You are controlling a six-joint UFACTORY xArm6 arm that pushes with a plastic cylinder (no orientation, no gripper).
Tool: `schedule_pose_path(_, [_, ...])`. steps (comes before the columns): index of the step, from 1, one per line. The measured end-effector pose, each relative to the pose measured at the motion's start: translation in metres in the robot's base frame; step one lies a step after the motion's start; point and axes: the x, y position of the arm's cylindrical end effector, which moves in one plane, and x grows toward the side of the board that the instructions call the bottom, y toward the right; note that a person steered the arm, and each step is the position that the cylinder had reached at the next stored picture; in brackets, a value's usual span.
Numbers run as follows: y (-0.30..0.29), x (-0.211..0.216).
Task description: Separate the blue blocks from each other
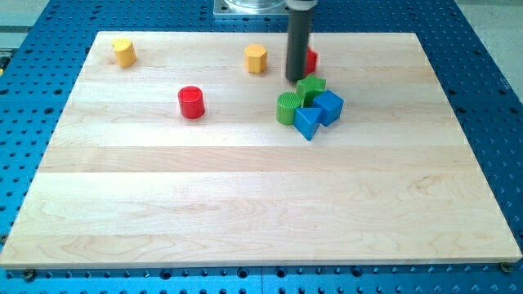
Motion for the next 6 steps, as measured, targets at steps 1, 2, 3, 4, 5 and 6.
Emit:
schedule_pose_path(1, [-0.057,0.0])
schedule_pose_path(2, [0.014,-0.026])
schedule_pose_path(3, [0.088,-0.047])
schedule_pose_path(4, [0.055,-0.043])
schedule_pose_path(5, [0.02,-0.037])
schedule_pose_path(6, [0.02,-0.037])
